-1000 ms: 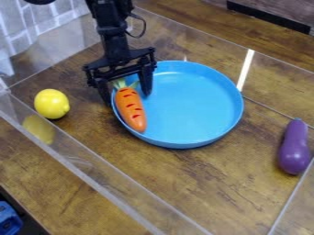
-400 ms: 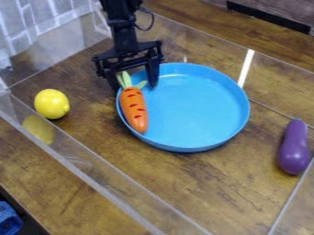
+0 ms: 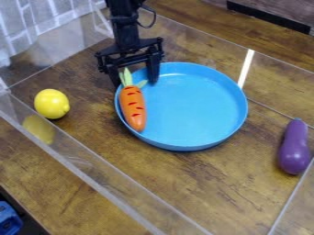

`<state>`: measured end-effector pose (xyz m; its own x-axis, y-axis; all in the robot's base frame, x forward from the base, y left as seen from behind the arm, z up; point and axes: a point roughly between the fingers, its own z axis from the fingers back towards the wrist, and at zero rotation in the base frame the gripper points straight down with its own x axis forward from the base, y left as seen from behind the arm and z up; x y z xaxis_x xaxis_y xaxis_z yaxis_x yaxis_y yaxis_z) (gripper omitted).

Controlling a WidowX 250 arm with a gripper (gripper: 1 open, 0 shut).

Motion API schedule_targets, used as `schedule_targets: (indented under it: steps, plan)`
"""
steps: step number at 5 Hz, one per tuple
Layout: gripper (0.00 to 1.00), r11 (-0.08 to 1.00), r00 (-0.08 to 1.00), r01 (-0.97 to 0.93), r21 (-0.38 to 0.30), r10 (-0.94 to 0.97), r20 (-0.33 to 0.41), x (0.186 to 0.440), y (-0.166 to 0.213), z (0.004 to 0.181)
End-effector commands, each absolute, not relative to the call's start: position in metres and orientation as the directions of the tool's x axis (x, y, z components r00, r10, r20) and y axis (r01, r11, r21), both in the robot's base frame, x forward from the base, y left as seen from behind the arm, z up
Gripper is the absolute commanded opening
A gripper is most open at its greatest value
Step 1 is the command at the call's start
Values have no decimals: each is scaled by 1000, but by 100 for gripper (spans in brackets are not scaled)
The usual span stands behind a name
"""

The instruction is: Move the carrot to the right side

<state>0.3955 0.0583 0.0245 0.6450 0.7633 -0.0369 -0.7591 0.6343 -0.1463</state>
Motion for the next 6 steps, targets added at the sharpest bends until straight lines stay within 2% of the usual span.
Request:
schedule_targets:
  steps: [1,4,5,6]
  plan:
    - [100,659,667,-735,-157,745,10,403,65,31]
    - [100,689,691,-716,-118,723,27,414,95,21]
    - [0,680,681,-725,-110,731,29,412,96,19]
    - [0,674,675,-731,-105,737,32,409,96,18]
